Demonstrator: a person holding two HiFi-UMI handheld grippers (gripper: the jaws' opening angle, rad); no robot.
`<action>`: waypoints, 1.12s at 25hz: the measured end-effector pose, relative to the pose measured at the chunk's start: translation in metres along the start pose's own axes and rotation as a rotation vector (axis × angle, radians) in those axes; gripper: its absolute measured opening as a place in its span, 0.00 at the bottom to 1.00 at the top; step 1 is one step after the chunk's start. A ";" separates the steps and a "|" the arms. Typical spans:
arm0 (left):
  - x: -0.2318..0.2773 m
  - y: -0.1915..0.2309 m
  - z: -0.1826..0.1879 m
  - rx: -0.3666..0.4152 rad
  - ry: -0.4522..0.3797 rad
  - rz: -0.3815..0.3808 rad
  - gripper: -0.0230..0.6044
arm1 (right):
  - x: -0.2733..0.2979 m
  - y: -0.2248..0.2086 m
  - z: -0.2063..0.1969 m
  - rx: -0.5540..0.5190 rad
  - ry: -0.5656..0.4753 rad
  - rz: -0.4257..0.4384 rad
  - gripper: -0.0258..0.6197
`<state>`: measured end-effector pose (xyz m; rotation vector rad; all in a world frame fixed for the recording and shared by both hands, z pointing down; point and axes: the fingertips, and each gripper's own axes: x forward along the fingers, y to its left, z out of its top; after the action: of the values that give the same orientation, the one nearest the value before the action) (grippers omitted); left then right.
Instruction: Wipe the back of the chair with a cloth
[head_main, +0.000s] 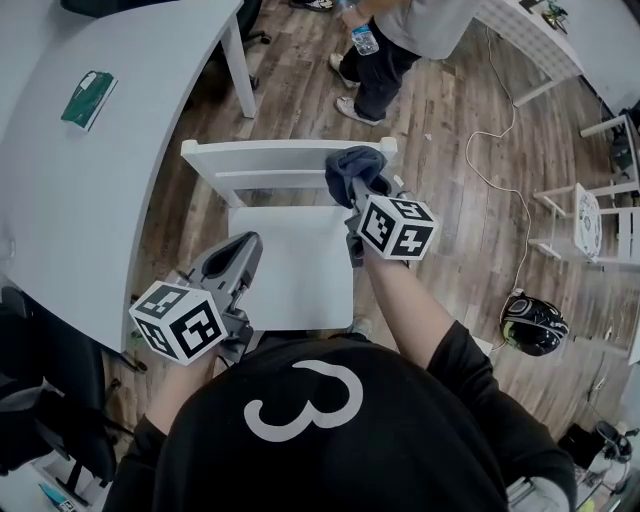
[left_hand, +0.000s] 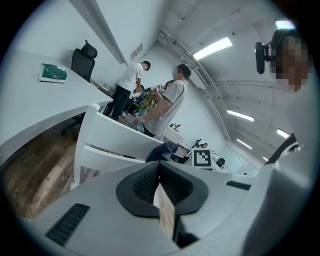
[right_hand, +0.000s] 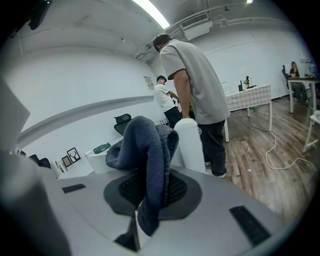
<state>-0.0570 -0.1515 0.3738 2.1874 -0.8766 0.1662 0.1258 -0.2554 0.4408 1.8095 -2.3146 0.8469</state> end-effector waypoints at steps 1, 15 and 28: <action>0.003 -0.003 -0.002 0.000 0.002 0.000 0.06 | -0.003 -0.007 0.001 0.005 -0.003 -0.006 0.12; 0.024 -0.030 -0.016 0.000 0.013 -0.020 0.06 | -0.020 -0.034 0.004 0.041 0.008 0.011 0.12; -0.003 0.003 -0.002 -0.022 -0.022 -0.034 0.06 | -0.028 0.032 -0.004 0.042 -0.002 0.082 0.12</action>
<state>-0.0609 -0.1499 0.3760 2.1860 -0.8487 0.1156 0.1036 -0.2242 0.4214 1.7427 -2.4054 0.9118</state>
